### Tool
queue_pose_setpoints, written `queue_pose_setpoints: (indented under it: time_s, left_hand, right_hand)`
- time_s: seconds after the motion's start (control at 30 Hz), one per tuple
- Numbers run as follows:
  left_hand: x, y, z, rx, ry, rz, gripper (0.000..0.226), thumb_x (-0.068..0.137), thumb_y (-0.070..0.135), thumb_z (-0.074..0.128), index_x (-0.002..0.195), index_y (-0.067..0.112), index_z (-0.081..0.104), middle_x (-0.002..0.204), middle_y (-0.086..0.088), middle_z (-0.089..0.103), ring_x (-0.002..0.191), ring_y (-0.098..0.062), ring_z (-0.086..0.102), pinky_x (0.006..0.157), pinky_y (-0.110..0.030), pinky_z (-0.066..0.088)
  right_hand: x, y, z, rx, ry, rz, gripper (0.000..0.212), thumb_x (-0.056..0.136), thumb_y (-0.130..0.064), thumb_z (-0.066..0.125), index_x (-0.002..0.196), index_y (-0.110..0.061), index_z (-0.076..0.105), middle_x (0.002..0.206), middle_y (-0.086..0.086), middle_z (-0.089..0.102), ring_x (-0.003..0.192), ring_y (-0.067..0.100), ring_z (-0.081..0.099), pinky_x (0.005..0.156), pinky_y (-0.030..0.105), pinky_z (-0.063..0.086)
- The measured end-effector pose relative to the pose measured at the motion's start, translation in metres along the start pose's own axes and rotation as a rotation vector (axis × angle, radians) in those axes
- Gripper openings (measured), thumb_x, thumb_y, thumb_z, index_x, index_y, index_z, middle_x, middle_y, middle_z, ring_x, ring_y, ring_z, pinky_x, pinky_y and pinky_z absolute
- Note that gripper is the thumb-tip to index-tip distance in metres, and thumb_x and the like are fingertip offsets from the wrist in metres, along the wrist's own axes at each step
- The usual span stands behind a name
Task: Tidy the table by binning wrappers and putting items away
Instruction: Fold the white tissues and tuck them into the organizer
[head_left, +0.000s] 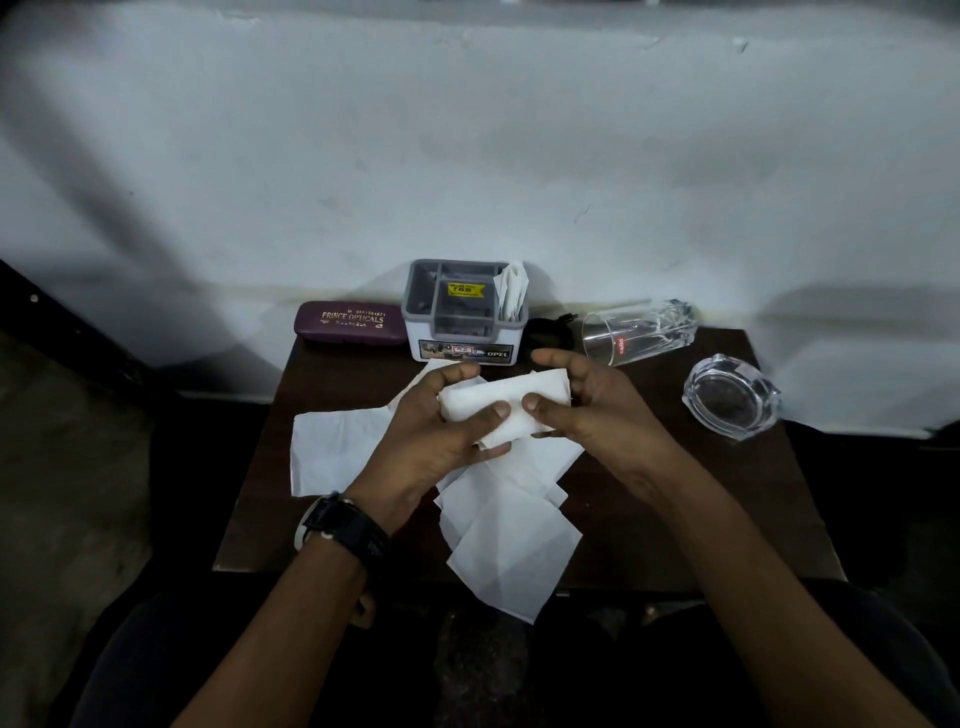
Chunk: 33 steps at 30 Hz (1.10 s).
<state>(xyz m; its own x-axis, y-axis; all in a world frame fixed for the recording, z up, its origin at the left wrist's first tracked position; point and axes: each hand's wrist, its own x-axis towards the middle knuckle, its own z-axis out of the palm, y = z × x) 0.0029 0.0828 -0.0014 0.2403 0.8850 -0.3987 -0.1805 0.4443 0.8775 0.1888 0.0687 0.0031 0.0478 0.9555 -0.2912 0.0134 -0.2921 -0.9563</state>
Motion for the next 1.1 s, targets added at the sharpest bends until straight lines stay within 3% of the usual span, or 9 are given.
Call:
queue_pose_setpoints:
  time_s: [0.17,0.27,0.4,0.47,0.57,0.67,0.77,0.97,1.1]
  left_hand:
    - [0.002,0.000,-0.001,-0.011,0.050,0.034,0.054,0.081,-0.009,0.078,0.127,0.012,0.059,0.130,-0.014,0.059,0.113,-0.037,0.068,0.066,-0.032,0.064]
    - [0.004,0.005,-0.002,-0.026,0.059,0.052,0.050,0.082,-0.005,0.079,0.126,0.010,0.061,0.125,-0.013,0.064,0.100,-0.031,0.075,0.069,-0.033,0.065]
    - [0.007,0.007,-0.010,-0.147,0.144,0.048,0.043,0.086,0.003,0.079,0.124,0.011,0.060,0.101,-0.016,0.079,0.093,-0.031,0.078,0.076,-0.033,0.063]
    - [0.009,0.007,-0.016,-0.172,0.213,0.073,0.043,0.085,0.006,0.081,0.122,0.010,0.061,0.097,-0.015,0.080,0.093,-0.030,0.077,0.080,-0.036,0.062]
    - [0.010,0.004,-0.021,-0.033,0.277,0.114,0.042,0.085,0.015,0.083,0.121,0.012,0.062,0.094,-0.011,0.079,0.090,-0.026,0.078,0.081,-0.039,0.063]
    - [0.013,-0.004,-0.026,0.246,0.317,0.197,0.037,0.083,0.026,0.085,0.113,0.023,0.065,0.091,0.001,0.078,0.089,-0.014,0.076,0.081,-0.039,0.062]
    - [0.014,-0.007,-0.027,0.467,0.339,0.268,0.038,0.081,0.031,0.085,0.112,0.026,0.065,0.087,0.013,0.077,0.085,0.004,0.071,0.077,-0.028,0.057]
    - [0.016,-0.008,-0.031,0.553,0.363,0.280,0.039,0.081,0.036,0.084,0.114,0.026,0.065,0.088,0.017,0.077,0.095,0.000,0.071,0.083,-0.024,0.054]
    - [0.015,-0.007,-0.030,0.567,0.359,0.275,0.039,0.082,0.035,0.083,0.115,0.024,0.064,0.088,0.017,0.076,0.097,0.002,0.070,0.083,-0.020,0.052]
  right_hand:
    - [-0.004,-0.005,0.001,0.001,0.004,-0.043,0.056,0.083,-0.001,0.080,0.131,-0.018,0.059,0.109,0.009,0.077,0.099,0.022,0.075,0.075,0.033,0.063]
    - [-0.002,-0.015,0.001,-0.011,0.077,-0.097,0.048,0.083,0.002,0.079,0.127,-0.009,0.064,0.104,0.010,0.078,0.095,0.025,0.076,0.070,0.030,0.063]
    - [0.019,-0.055,-0.004,-0.214,0.180,-0.255,0.036,0.084,0.003,0.078,0.116,-0.008,0.067,0.099,0.007,0.077,0.073,0.007,0.074,0.062,0.021,0.060]
    - [0.042,-0.081,-0.008,-0.367,0.234,-0.379,0.035,0.084,-0.003,0.079,0.117,-0.009,0.069,0.101,0.005,0.076,0.079,0.010,0.076,0.073,0.031,0.063]
    - [0.074,-0.111,-0.002,-0.638,0.258,-0.533,0.035,0.084,-0.017,0.078,0.118,-0.015,0.070,0.098,0.002,0.075,0.082,0.020,0.075,0.083,0.042,0.061]
    - [0.100,-0.123,0.010,-0.820,0.198,-0.600,0.031,0.088,-0.014,0.072,0.119,-0.018,0.069,0.094,-0.001,0.069,0.079,0.015,0.066,0.078,0.030,0.056]
    - [0.118,-0.122,0.019,-0.964,0.132,-0.626,0.030,0.091,-0.009,0.065,0.119,-0.018,0.068,0.102,0.003,0.072,0.082,0.016,0.064,0.077,0.032,0.053]
    - [0.138,-0.113,0.030,-1.098,0.054,-0.609,0.034,0.091,-0.005,0.061,0.120,-0.021,0.066,0.103,0.007,0.072,0.077,0.022,0.068,0.075,0.043,0.059]
    - [0.143,-0.116,0.034,-1.186,0.066,-0.642,0.036,0.093,-0.007,0.062,0.125,-0.024,0.064,0.111,0.007,0.072,0.094,0.027,0.069,0.082,0.041,0.056]
